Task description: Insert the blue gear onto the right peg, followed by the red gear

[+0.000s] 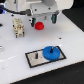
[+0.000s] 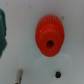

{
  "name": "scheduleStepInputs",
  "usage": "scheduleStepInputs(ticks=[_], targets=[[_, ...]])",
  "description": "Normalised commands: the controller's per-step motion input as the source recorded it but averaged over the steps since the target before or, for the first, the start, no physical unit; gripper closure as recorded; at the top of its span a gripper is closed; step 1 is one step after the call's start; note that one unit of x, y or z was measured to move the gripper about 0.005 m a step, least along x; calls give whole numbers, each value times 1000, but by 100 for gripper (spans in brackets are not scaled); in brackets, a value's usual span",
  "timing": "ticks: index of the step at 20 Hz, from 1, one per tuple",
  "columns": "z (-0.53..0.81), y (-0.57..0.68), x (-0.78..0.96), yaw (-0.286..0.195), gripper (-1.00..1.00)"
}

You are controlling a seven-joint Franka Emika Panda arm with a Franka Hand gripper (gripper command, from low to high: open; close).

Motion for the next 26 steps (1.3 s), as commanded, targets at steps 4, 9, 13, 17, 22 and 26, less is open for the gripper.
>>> scheduleStepInputs(ticks=[4,9,13,17,22,26], targets=[[-331,20,-436,0,-100],[-367,2,-398,0,-100],[-340,1,-337,0,-100],[-276,15,-206,0,-100],[-16,26,-3,0,100],[-190,-9,-56,0,-100]])
